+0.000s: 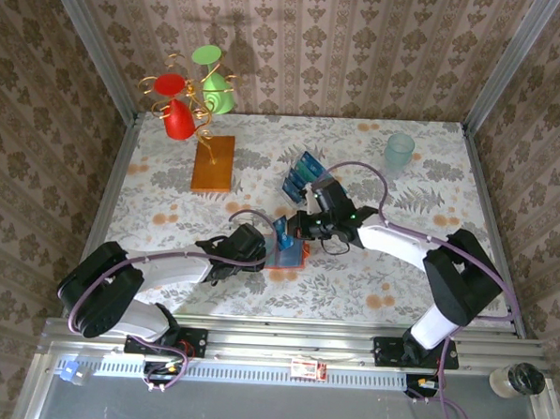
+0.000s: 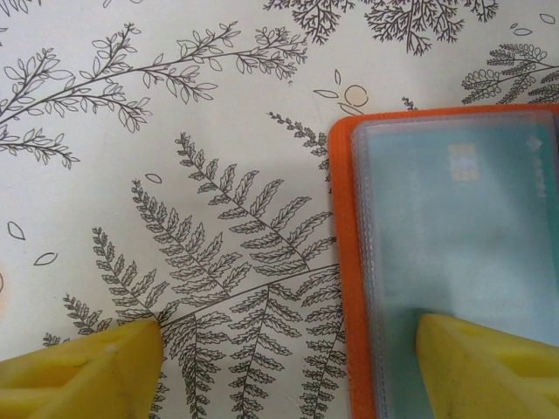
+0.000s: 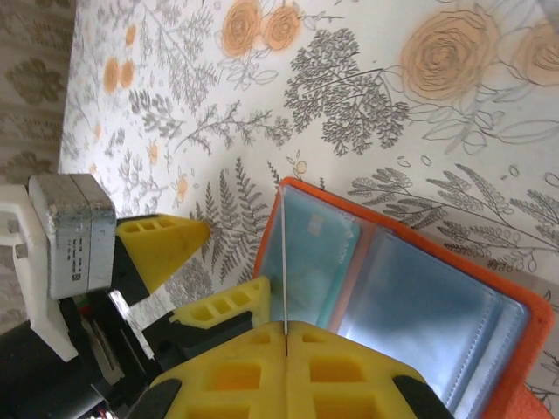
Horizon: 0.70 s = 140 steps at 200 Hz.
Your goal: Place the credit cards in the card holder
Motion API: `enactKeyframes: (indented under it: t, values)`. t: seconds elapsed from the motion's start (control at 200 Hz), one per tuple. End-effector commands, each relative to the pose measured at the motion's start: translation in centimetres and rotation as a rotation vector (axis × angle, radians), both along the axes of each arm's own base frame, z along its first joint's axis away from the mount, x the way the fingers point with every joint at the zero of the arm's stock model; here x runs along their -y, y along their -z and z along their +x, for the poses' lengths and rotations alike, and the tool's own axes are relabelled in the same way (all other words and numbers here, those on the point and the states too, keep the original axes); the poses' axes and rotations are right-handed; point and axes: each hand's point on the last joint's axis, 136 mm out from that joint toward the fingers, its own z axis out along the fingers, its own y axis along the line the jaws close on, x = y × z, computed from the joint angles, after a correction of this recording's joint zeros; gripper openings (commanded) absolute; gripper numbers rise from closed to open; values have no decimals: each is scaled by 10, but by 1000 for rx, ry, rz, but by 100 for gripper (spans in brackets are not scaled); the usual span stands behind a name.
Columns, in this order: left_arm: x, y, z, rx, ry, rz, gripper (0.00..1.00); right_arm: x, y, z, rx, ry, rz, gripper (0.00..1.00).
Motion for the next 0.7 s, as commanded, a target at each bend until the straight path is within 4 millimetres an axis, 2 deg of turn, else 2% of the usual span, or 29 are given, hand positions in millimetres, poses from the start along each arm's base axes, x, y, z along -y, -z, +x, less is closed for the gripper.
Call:
enactKeyframes:
  t: [0.0,0.285,0.695]
  values:
    - [-12,5,-2,-1,-33,25,77,4,2,4,-1,133,62,0]
    - [-14,6,-3,-3,-44,27,77,-8,7,-1,108,237,145,0]
    - [-14,6,-6,-1,-50,30,77,-6,25,-1,144,303,158,0]
